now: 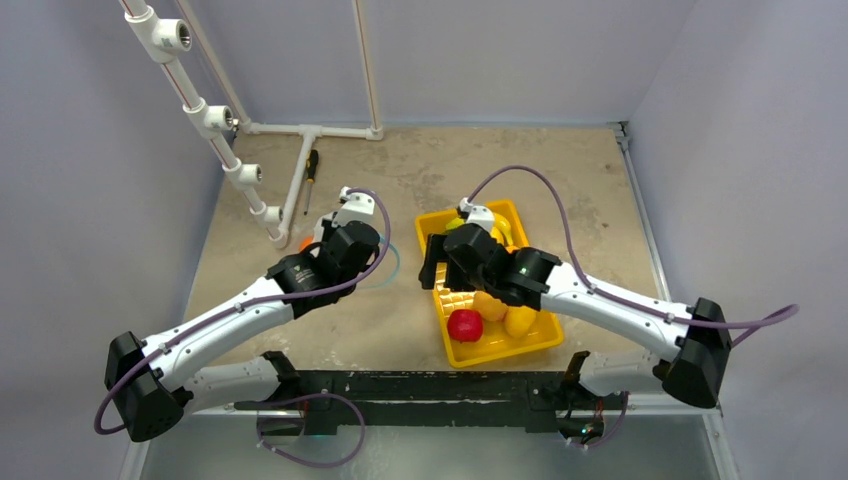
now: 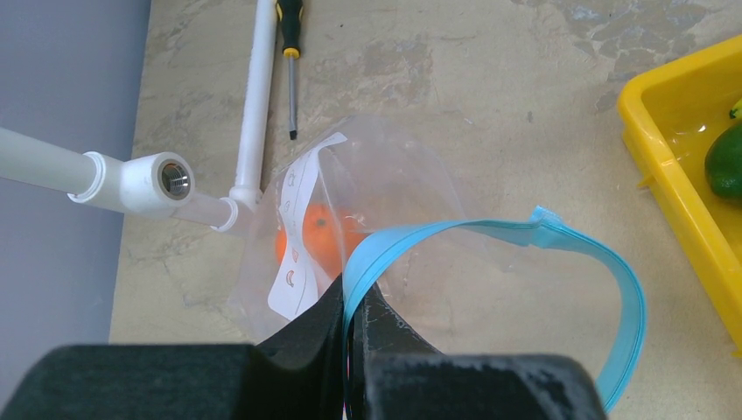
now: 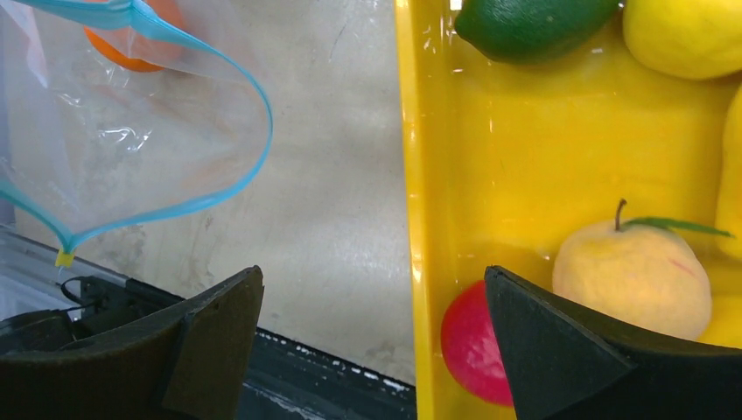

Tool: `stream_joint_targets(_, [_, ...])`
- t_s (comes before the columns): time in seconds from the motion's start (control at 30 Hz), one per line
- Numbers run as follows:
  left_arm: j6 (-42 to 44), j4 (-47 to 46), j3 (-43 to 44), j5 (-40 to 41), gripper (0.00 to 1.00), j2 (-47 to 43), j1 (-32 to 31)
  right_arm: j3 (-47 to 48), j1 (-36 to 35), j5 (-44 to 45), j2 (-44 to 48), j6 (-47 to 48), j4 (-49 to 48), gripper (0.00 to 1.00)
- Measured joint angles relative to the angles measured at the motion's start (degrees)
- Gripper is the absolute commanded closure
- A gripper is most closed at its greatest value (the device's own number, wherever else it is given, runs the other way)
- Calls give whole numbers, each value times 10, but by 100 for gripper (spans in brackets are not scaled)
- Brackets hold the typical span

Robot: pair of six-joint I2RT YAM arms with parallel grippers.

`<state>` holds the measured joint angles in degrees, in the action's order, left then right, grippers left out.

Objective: Place the food in the zip-top bag and seal the zipper
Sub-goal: Pick up the fake fruit from the bin.

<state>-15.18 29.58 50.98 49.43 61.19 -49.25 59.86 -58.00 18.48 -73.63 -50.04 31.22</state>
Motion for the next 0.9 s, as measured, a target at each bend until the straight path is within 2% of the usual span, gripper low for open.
stream_joint_targets(0.2, [0,0,0,-3,100,1,0,-5,0,-23,35,-26,85,5])
stream_joint_targets(0.37, [0,0,0,-5,100,1,0,-32,0,-43,60,-45,111,9])
stream_joint_targets(0.57, [0,0,0,-10,100,1,0,-77,0,-63,80,-70,128,20])
stream_joint_targets(0.63, [0,0,0,-12,100,1,0,-84,0,-68,80,-74,128,20])
stream_joint_targets(0.7, [0,0,0,-12,100,1,0,-89,0,-75,80,-79,128,16])
stream_joint_targets(0.9, [0,0,0,-13,100,1,0,-96,0,-77,64,-88,124,16])
